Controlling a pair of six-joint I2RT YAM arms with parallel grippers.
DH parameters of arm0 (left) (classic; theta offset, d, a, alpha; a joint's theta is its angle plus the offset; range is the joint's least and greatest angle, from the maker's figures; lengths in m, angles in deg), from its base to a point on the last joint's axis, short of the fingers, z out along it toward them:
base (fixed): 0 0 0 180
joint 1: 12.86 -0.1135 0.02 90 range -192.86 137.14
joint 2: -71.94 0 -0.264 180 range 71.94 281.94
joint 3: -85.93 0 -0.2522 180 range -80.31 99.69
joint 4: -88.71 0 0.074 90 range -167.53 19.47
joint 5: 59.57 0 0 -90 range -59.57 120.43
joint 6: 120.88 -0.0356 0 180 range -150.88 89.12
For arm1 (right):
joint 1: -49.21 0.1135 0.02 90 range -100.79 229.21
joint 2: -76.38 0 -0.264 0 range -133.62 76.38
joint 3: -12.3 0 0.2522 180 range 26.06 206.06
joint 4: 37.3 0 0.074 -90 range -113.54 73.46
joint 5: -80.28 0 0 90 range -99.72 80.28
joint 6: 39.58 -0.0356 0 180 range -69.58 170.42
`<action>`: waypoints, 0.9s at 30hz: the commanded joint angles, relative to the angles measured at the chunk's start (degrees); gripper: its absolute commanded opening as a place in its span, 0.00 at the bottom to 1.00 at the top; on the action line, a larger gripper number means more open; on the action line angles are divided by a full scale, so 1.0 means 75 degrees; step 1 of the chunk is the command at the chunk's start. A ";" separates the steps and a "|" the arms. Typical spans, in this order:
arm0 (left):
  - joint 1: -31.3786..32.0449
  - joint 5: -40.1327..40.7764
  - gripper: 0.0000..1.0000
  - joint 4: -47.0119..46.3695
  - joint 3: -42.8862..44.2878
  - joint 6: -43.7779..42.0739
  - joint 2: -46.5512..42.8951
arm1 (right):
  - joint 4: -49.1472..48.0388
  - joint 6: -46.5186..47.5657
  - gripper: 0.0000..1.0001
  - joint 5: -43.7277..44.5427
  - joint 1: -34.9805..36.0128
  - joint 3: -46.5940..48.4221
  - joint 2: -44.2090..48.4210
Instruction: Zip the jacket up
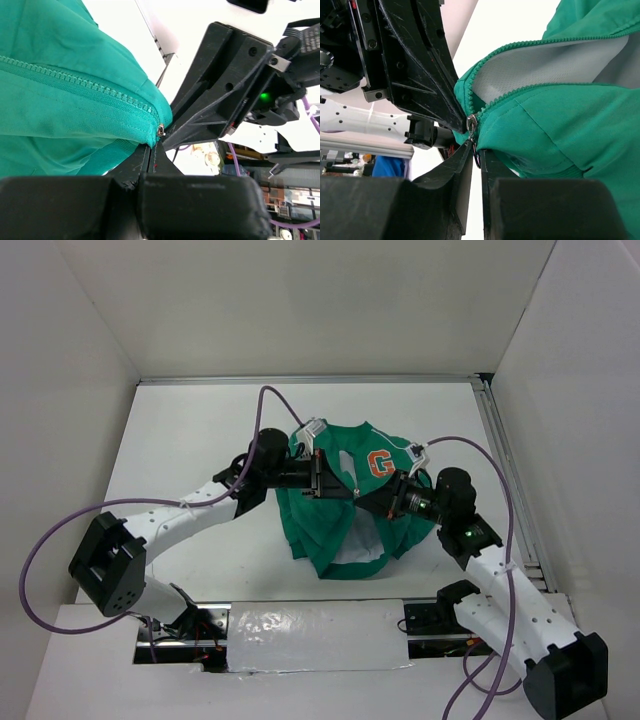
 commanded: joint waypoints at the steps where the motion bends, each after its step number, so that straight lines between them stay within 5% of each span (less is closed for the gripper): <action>1: 0.0199 0.0622 0.00 -0.0256 0.0215 -0.0185 -0.0145 | 0.0496 0.0013 0.17 -0.0119 0.0171 0.0385 0.0149; 6: 0.0410 0.1209 0.00 0.0177 0.0543 -0.0607 -0.0087 | 0.1221 -0.0222 0.13 -0.0038 0.0183 0.0654 0.0184; 10: 0.0492 0.1362 0.00 0.0213 0.0543 -0.0865 -0.0075 | 0.1950 -0.0525 0.00 0.0139 0.0183 0.0983 0.0044; 19: 0.0797 0.1515 0.00 0.0435 0.0695 -0.2012 -0.0004 | 0.2946 -0.1066 0.00 -0.0143 0.0066 0.1755 -0.0542; 27: 0.0844 0.1679 0.00 0.0225 0.0391 -0.2178 -0.0321 | 0.3054 -0.1229 0.13 -0.0482 -0.0122 0.1746 -0.0823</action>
